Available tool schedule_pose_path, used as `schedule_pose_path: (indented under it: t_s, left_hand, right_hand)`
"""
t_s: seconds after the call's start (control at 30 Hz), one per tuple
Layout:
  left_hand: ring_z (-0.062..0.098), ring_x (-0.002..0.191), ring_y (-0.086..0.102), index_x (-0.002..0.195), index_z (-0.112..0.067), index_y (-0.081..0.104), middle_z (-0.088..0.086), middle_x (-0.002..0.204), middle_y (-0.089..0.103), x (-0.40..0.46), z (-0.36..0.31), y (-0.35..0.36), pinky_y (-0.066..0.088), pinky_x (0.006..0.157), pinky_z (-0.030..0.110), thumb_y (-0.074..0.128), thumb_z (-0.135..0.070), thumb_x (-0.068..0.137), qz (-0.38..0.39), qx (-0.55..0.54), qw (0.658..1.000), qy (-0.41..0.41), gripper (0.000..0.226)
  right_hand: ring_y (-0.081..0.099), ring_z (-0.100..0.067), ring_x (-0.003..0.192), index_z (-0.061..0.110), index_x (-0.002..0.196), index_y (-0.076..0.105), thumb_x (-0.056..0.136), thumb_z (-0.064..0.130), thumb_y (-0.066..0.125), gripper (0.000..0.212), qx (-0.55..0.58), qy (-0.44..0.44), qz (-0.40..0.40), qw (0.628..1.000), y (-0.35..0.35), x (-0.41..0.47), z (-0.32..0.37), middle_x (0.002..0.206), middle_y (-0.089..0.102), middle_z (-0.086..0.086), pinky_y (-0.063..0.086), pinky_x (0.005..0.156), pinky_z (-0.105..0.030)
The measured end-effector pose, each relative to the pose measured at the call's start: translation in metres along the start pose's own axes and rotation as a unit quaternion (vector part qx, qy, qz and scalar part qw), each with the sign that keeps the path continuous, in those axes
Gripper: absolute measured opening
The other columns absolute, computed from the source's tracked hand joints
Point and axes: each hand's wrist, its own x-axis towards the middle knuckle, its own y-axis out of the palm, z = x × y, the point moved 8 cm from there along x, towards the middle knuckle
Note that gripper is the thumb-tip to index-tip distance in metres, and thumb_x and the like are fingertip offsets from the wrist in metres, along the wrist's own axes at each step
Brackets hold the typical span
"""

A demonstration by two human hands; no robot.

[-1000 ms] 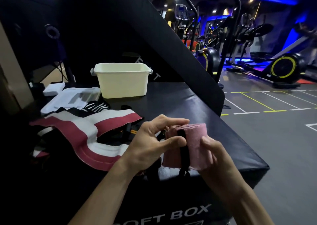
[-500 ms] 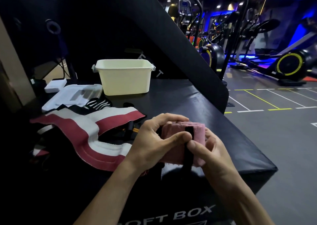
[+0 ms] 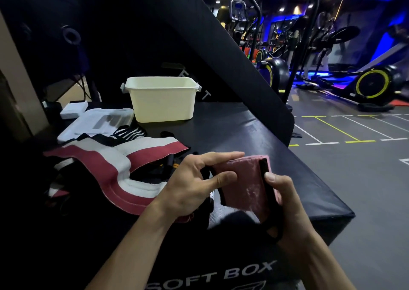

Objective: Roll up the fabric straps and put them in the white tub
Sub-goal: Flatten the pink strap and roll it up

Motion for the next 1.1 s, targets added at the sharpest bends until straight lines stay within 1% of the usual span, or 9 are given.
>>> schedule_pose_path:
  t_s: [0.13, 0.27, 0.37, 0.43, 0.6, 0.73, 0.9, 0.97, 1.1]
  left_hand:
    - [0.023, 0.110, 0.071, 0.121, -0.023, 0.076, 0.002, 0.111, 0.076, 0.001, 0.003, -0.002, 0.054, 0.100, 0.040, 0.080, -0.030, 0.081, -0.019, -0.025, 1.000, 0.002, 0.041]
    - [0.021, 0.108, 0.068, 0.120, -0.035, 0.074, 0.005, 0.112, 0.070, 0.000, 0.010, -0.001, 0.054, 0.099, 0.037, 0.082, -0.063, 0.070, -0.020, -0.001, 1.000, -0.019, 0.059]
    - [0.015, 0.102, 0.071, 0.117, -0.026, 0.075, -0.001, 0.107, 0.075, 0.001, 0.011, -0.004, 0.055, 0.093, 0.030, 0.091, -0.047, 0.067, -0.031, 0.008, 0.999, -0.026, 0.057]
    - [0.014, 0.103, 0.072, 0.116, -0.025, 0.075, -0.002, 0.109, 0.076, 0.000, 0.010, -0.007, 0.055, 0.095, 0.033, 0.091, -0.043, 0.064, -0.053, 0.030, 0.998, -0.015, 0.057]
    - [0.014, 0.097, 0.070, 0.111, -0.027, 0.069, -0.006, 0.102, 0.073, -0.004, 0.006, -0.007, 0.056, 0.090, 0.031, 0.096, -0.047, 0.056, -0.087, 0.031, 0.996, 0.002, 0.064]
    - [0.007, 0.087, 0.068, 0.105, -0.022, 0.065, -0.009, 0.093, 0.072, -0.005, 0.004, -0.006, 0.054, 0.078, 0.021, 0.098, -0.042, 0.053, -0.102, -0.007, 0.995, -0.009, 0.065]
    - [0.017, 0.090, 0.072, 0.101, -0.026, 0.065, -0.003, 0.095, 0.075, -0.005, 0.008, -0.008, 0.059, 0.082, 0.036, 0.099, -0.046, 0.051, -0.131, 0.008, 0.991, -0.011, 0.064]
    - [0.016, 0.090, 0.072, 0.100, -0.028, 0.064, -0.003, 0.095, 0.074, -0.006, 0.007, -0.008, 0.059, 0.083, 0.037, 0.099, -0.049, 0.050, -0.150, 0.020, 0.988, -0.010, 0.064]
    - [0.003, 0.077, 0.067, 0.095, -0.021, 0.061, -0.012, 0.086, 0.073, -0.009, 0.001, -0.006, 0.054, 0.072, 0.020, 0.094, -0.046, 0.049, -0.200, 0.021, 0.980, -0.016, 0.061]
  right_hand:
    - [0.072, -0.027, 0.098, 0.006, 0.120, 0.072, 0.065, 0.056, 0.081, 0.075, -0.013, -0.014, 0.011, 1.000, 0.005, -0.001, 0.001, 0.113, 0.071, -0.022, 0.058, 0.080, -0.031]
    - [0.071, -0.028, 0.096, 0.005, 0.120, 0.072, 0.061, 0.059, 0.084, 0.080, -0.003, -0.003, 0.001, 1.000, 0.002, -0.004, 0.003, 0.114, 0.071, -0.024, 0.059, 0.080, -0.033]
    - [0.071, -0.025, 0.099, 0.006, 0.121, 0.072, 0.090, 0.047, 0.061, 0.052, -0.034, -0.037, -0.023, 0.998, -0.004, -0.002, 0.009, 0.119, 0.070, -0.023, 0.059, 0.078, -0.030]
    - [0.072, -0.023, 0.097, 0.008, 0.115, 0.076, 0.096, 0.038, 0.044, 0.048, -0.032, -0.035, -0.050, 0.998, -0.011, 0.001, 0.008, 0.118, 0.071, -0.023, 0.059, 0.077, -0.029]
    - [0.061, -0.033, 0.125, 0.007, 0.139, 0.057, 0.100, 0.029, 0.049, 0.045, -0.104, -0.126, -0.043, 0.986, -0.020, 0.007, 0.019, 0.136, 0.062, -0.021, 0.051, 0.104, -0.045]
    - [0.065, -0.031, 0.116, 0.014, 0.131, 0.058, 0.099, 0.034, 0.059, 0.038, -0.162, -0.177, -0.096, 0.966, -0.032, 0.008, 0.016, 0.127, 0.069, -0.015, 0.051, 0.098, -0.047]
    - [0.069, -0.030, 0.107, 0.012, 0.116, 0.070, 0.100, 0.017, 0.058, 0.021, -0.304, -0.241, -0.169, 0.906, -0.038, -0.001, 0.029, 0.112, 0.074, -0.009, 0.056, 0.092, -0.041]
    - [0.067, -0.025, 0.115, 0.015, 0.125, 0.069, 0.100, 0.020, 0.062, 0.026, -0.331, -0.248, -0.157, 0.897, -0.034, -0.004, 0.032, 0.120, 0.072, -0.006, 0.054, 0.099, -0.045]
    - [0.059, -0.014, 0.130, 0.029, 0.147, 0.050, 0.084, 0.035, 0.079, 0.070, -0.384, -0.201, -0.102, 0.895, -0.024, 0.000, 0.022, 0.141, 0.061, 0.004, 0.049, 0.106, -0.043]
